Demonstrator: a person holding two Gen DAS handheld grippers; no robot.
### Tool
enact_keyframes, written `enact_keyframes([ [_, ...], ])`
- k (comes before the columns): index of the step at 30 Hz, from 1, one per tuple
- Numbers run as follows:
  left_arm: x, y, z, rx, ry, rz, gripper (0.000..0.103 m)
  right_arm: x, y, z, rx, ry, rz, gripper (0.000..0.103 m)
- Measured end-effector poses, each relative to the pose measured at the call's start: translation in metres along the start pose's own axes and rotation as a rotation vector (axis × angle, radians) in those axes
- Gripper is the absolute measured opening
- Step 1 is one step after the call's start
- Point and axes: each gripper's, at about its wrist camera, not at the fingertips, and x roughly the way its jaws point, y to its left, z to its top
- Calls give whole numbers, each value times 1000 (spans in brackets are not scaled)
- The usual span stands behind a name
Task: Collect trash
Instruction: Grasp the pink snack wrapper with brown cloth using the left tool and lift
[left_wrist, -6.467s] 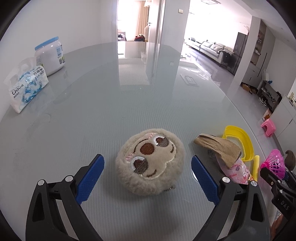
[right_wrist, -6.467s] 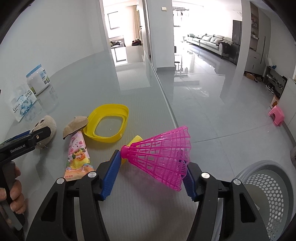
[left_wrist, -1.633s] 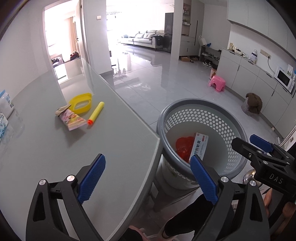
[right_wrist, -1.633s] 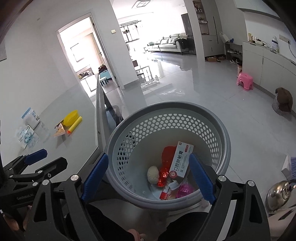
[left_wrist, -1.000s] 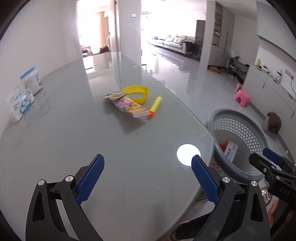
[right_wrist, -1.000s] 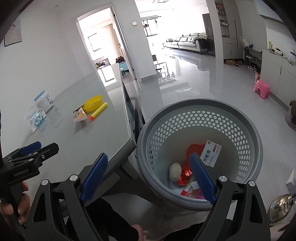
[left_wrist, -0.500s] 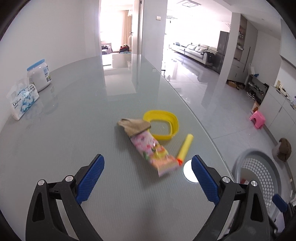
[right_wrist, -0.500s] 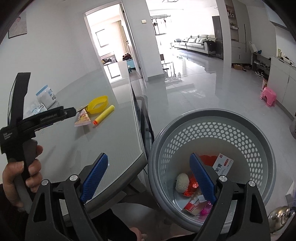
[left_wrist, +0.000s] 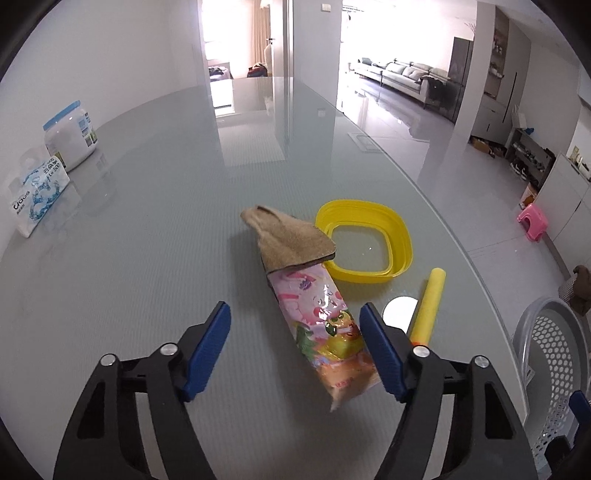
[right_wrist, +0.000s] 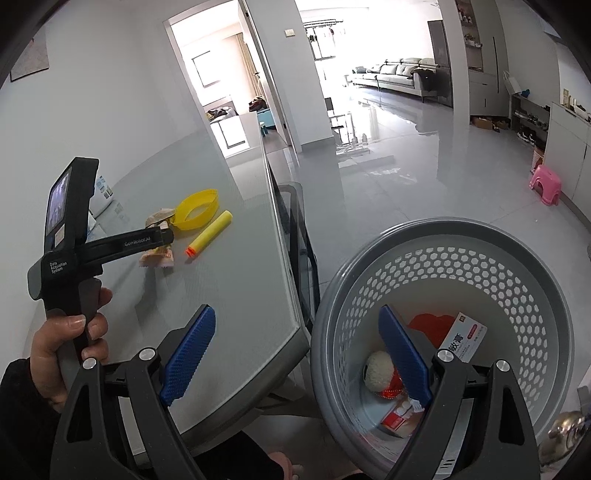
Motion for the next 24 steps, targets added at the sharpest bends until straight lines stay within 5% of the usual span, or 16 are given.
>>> enact_keyframes([
  [8, -16, 32, -14, 27, -14, -8, 37, 10, 23, 7, -41, 10, 16, 86],
  [24, -74, 73, -42, 109, -193, 48, 35, 48, 83, 31, -115, 44, 34, 86],
])
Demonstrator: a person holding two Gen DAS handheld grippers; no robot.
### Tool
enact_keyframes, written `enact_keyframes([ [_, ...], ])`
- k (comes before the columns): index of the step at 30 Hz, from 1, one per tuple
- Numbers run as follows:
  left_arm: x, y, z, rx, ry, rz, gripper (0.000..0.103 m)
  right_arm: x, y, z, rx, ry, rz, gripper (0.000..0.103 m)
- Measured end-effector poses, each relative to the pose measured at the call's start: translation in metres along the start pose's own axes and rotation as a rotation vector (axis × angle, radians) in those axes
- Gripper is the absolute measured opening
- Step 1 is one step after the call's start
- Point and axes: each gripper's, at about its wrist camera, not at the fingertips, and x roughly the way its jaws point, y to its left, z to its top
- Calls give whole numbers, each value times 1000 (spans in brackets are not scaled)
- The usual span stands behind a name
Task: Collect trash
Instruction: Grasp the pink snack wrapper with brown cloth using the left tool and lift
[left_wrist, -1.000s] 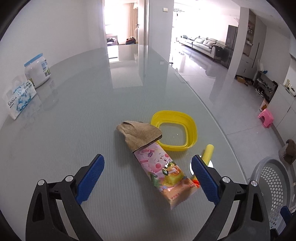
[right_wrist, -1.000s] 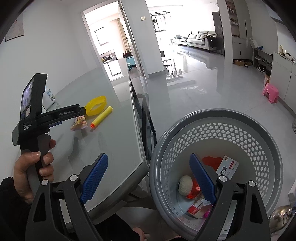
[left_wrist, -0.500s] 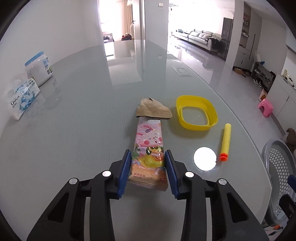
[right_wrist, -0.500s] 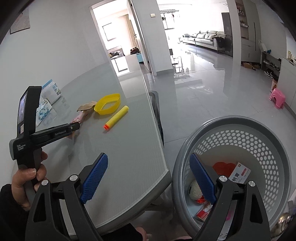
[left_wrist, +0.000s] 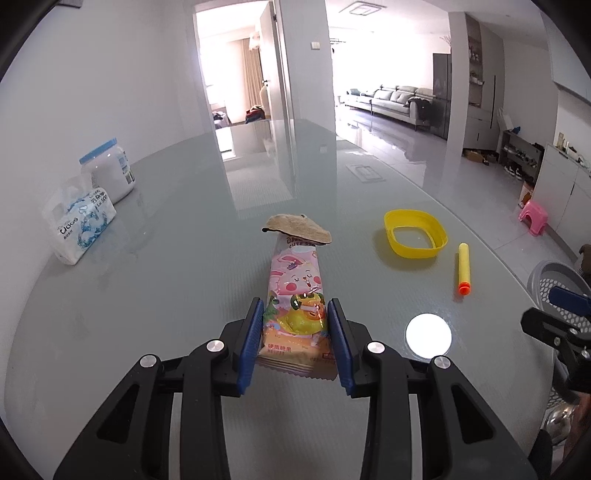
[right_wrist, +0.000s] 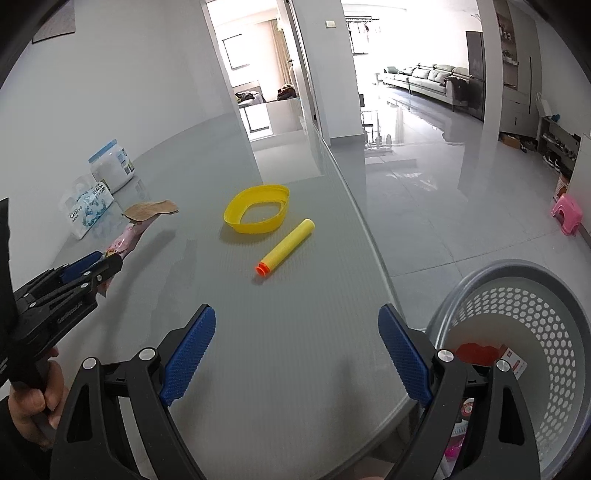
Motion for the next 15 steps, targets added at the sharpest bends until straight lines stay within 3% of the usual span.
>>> enact_keyframes([
  [3, -8, -6, -5, 78, -57, 72, 35, 12, 6, 5, -6, 16, -17, 86],
  [8, 0, -2, -10, 106, -2, 29, 35, 21, 17, 9, -19, 30, -14, 86],
  [12, 10, 14, -14, 38, 86, -55, 38, 28, 21, 11, -29, 38, -27, 86],
  [13, 11, 18, -14, 22, 98, -66, 43, 29, 22, 12, -27, 40, -30, 86],
  [14, 12, 21, -15, 12, 104, -63, 64, 32, 23, 14, -22, 42, -29, 86],
  [15, 9, 24, -16, 1, 95, -52, 77, 34, 24, 15, -18, 43, -25, 86],
])
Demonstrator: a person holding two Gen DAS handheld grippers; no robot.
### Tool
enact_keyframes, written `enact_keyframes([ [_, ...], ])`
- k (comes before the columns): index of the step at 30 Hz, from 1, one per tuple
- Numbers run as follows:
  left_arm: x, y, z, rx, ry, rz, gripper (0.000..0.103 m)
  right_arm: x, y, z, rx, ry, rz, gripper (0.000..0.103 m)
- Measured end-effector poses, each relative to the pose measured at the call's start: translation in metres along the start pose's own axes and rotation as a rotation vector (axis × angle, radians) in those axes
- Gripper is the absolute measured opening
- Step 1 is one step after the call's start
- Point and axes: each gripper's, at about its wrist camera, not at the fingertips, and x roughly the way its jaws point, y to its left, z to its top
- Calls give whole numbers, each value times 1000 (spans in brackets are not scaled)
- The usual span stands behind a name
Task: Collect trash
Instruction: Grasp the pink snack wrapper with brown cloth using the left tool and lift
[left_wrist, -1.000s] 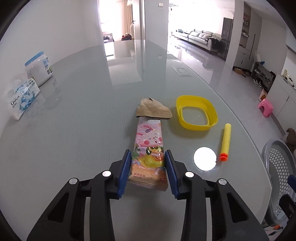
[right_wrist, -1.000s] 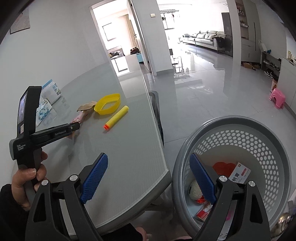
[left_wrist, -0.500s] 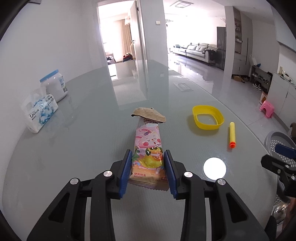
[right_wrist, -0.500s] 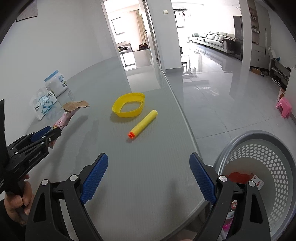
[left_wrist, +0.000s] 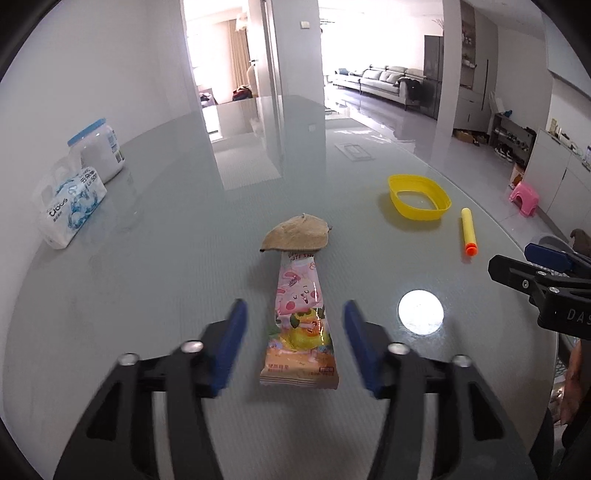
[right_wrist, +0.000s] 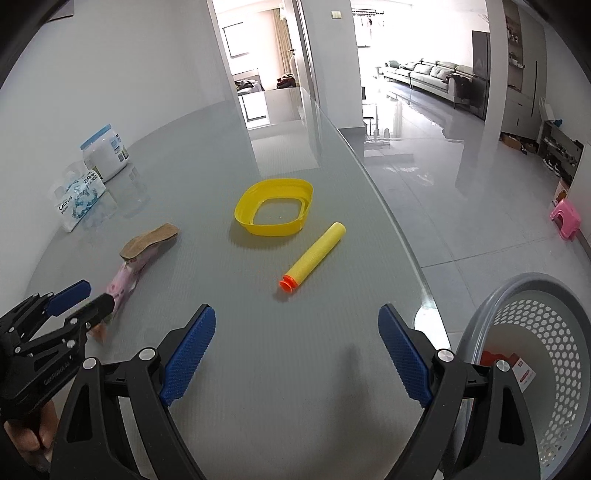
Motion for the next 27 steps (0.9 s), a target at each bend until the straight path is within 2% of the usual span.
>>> enact_keyframes([
  [1, -4, 2, -1, -8, -20, 6, 94, 1, 1, 1, 3, -1, 3, 86],
  [3, -13, 5, -2, -14, -46, 6, 94, 3, 3, 4, 4, -4, 4, 86],
  [8, -15, 10, 3, -24, -35, 15, 94, 9, 5, 10, 8, -9, -1, 86],
  [13, 6, 20, 29, -59, -2, -43, 94, 17, -1, 15, 31, 1, -7, 86],
  [16, 29, 15, 42, -57, 45, -59, 93, 17, -4, 15, 43, -2, -2, 86],
  [18, 43, 12, 47, -56, 73, -70, 91, 18, -6, 16, 46, -2, -1, 86],
  [22, 66, 5, 55, -55, 121, -72, 77, 21, -8, 17, 52, 4, -4, 86],
  [25, 74, 6, 58, -65, 136, -85, 65, 24, -10, 19, 61, 13, 1, 86],
  [27, 76, 8, 59, -76, 137, -96, 62, 27, -9, 20, 61, 18, 6, 86],
])
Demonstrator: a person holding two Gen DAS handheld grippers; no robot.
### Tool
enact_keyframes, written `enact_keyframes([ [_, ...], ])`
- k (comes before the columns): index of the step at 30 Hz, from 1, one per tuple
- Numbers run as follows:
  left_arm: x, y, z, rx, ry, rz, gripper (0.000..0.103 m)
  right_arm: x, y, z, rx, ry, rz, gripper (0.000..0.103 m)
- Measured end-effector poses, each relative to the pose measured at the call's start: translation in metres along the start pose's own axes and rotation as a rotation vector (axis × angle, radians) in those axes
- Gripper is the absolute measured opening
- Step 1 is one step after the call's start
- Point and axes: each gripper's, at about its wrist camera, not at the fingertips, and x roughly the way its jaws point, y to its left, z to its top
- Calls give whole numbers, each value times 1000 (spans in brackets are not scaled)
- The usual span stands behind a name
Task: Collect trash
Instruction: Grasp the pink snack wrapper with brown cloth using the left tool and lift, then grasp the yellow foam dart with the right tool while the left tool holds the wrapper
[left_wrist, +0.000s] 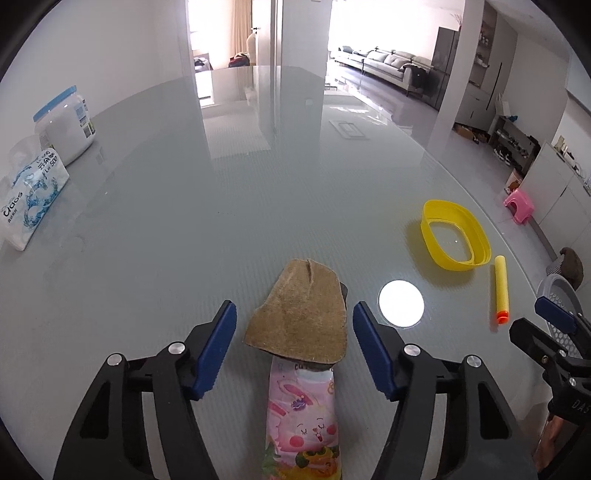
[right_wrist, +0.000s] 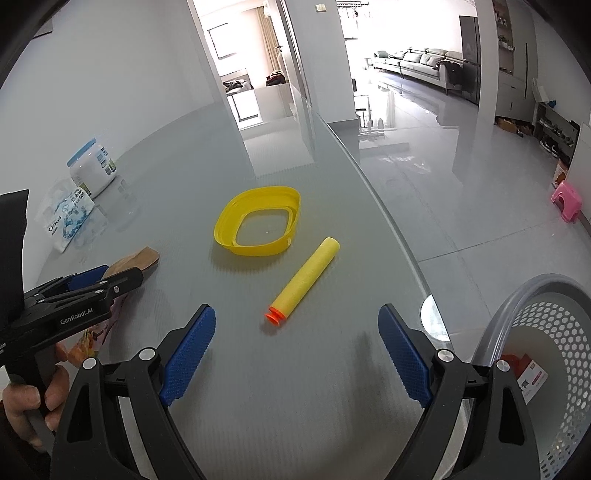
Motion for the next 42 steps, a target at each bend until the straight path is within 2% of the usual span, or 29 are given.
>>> enact_keyframes([
  [10, 1, 0, 1, -4, -2, -34, 34, 10, 9, 2, -14, 23, -10, 86],
  [16, -8, 5, 5, -14, -43, -39, 27, 14, 13, 1, -22, 33, -23, 86],
  [25, -18, 6, 5, -29, -89, -33, 25, 7, 3, 2, 39, 19, -31, 86],
  [31, -32, 3, 5, -20, -134, -18, 25, 10, -2, 5, 75, 24, -82, 86],
  [35, -28, 11, 4, -60, -102, -83, 25, 15, 6, 7, 55, 29, -101, 85],
  [42, -29, 19, 5, -86, -104, -108, 27, 20, 14, 7, 30, 35, -121, 85],
])
